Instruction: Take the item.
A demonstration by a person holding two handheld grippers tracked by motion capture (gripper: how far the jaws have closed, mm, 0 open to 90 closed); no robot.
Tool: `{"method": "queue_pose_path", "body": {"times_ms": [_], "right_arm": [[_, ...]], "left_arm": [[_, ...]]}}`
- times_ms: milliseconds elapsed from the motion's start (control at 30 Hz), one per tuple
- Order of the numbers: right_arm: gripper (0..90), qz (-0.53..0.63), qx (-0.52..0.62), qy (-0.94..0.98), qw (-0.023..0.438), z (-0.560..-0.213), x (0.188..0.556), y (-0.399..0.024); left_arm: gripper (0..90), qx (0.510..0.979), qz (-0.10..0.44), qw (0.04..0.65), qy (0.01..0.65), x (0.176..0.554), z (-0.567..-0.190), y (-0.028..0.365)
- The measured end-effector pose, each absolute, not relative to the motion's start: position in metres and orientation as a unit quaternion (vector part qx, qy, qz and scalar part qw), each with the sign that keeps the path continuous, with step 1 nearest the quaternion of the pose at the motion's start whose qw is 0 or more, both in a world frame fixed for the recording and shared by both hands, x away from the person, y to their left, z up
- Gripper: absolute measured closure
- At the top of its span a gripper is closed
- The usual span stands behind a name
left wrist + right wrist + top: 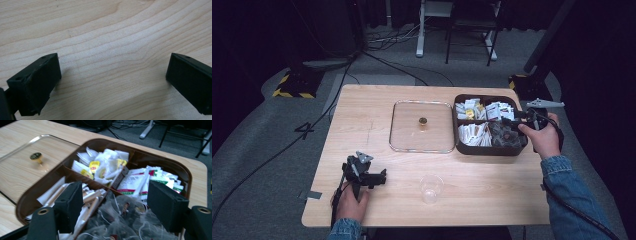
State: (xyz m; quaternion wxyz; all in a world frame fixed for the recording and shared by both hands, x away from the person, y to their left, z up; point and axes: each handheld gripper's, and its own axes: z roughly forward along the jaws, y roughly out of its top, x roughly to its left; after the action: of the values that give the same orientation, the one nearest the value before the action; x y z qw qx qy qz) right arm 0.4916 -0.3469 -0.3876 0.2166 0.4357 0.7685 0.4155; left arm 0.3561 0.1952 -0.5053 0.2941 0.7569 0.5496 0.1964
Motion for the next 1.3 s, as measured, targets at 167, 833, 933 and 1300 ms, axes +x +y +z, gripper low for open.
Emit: {"method": "queue_pose_path", "body": {"times_ms": [167, 833, 933, 1300], "right_arm": [[31.8, 0.396, 0.447, 0.773, 0.213, -0.4, 0.495, -0.355], [58.6, 0.327, 0.441, 0.814, 0.189, -0.433, 0.501, -0.359], [74.3, 0.322, 0.432, 0.822, 0.186, -0.432, 0.5, -0.358], [90.0, 0.324, 0.421, 0.825, 0.195, -0.424, 0.495, -0.356]], "left_arm": [[0.2, 0.757, 0.196, 0.294, 0.55, 0.356, -0.505, 0.195], [0.1, 0.756, 0.197, 0.294, 0.55, 0.356, -0.505, 0.195], [0.2, 0.757, 0.197, 0.294, 0.55, 0.356, -0.505, 0.195], [0.1, 0.756, 0.197, 0.294, 0.55, 0.356, -0.505, 0.195]]}}
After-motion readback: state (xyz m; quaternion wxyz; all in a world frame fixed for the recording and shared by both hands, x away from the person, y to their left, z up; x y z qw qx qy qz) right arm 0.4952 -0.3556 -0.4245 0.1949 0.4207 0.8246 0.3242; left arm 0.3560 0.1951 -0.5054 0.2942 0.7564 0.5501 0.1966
